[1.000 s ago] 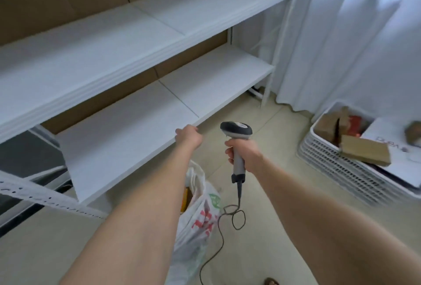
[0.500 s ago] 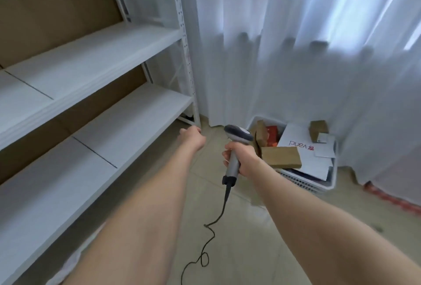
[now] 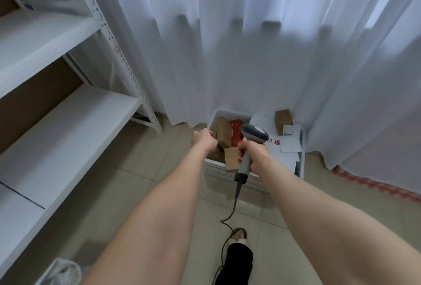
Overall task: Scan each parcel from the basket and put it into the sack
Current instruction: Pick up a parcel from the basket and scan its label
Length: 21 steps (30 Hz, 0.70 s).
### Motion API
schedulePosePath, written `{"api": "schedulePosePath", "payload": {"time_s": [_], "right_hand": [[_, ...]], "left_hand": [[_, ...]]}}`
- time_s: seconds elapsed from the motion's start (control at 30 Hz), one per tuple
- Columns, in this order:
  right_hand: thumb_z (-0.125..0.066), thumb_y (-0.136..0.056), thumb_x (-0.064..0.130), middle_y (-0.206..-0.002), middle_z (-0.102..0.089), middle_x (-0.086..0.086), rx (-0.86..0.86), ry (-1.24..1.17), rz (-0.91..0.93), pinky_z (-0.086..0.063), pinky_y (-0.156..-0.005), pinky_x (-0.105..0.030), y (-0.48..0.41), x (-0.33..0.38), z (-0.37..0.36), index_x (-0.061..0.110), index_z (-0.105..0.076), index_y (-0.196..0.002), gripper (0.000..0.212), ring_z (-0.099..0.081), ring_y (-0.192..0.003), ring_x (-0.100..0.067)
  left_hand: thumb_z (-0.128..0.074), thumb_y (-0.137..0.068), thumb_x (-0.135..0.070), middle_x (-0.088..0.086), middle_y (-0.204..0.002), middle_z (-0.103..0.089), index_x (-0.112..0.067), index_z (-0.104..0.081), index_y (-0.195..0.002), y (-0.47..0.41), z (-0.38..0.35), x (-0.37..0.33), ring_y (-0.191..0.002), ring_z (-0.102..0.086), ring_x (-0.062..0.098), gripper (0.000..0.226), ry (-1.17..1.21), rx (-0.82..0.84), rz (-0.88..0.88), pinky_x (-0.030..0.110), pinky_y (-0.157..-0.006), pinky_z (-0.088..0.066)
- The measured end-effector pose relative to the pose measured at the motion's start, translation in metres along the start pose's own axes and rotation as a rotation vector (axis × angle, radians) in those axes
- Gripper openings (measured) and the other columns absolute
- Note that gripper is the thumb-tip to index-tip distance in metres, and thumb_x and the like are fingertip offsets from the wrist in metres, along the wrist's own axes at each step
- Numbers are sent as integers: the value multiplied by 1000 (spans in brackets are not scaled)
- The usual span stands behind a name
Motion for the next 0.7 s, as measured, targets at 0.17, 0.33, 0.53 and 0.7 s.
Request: {"api": "schedulePosePath", "payload": {"time_s": [0.17, 0.33, 0.53, 0.7], "right_hand": [[-61, -83, 5, -72, -60, -9, -145, 7, -65, -51, -79, -35, -101, 25, 31, 8, -55, -86, 7, -56, -62, -19], [-59, -78, 5, -83, -58, -13, -247, 67, -122, -54, -83, -40, -202, 32, 56, 7, -56, -99, 21, -56, -74, -25], [-62, -84, 5, -93, -55, -13, -261, 145, -173, -51, -95, -49, -305, 21, 74, 9, -47, -111, 32, -58, -94, -32], [-57, -86, 10, -110, -61, -13, -245, 198, -235, -48, -97, -51, -376, -2, 89, 11, -53, -113, 28, -58, -106, -34]], "left_hand": [[-54, -88, -10, 11, -141, -36, -19, -54, -127, -95, -63, -21, -123, -47, 29, 40, -7, 95, 45, 41, -106, -40], [-50, -91, -10, 12, -137, -48, -10, -50, -132, -177, -125, -12, -121, -50, 29, 41, -36, 187, 133, 34, -98, -44], [-48, -91, -15, 15, -123, -58, -3, -53, -125, -245, -207, 18, -110, -56, 31, 37, 5, 296, 258, 38, -93, -49], [-56, -90, -17, 15, -121, -59, -2, -54, -125, -285, -271, 51, -110, -57, 31, 38, 97, 305, 352, 36, -95, -47]]}}
Point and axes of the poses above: each hand's wrist, its own y-axis away from the middle knuckle, its own z-axis out of the back of the hand, x = y × z, the point moved 9 cm from there along -y, towards the middle knuckle
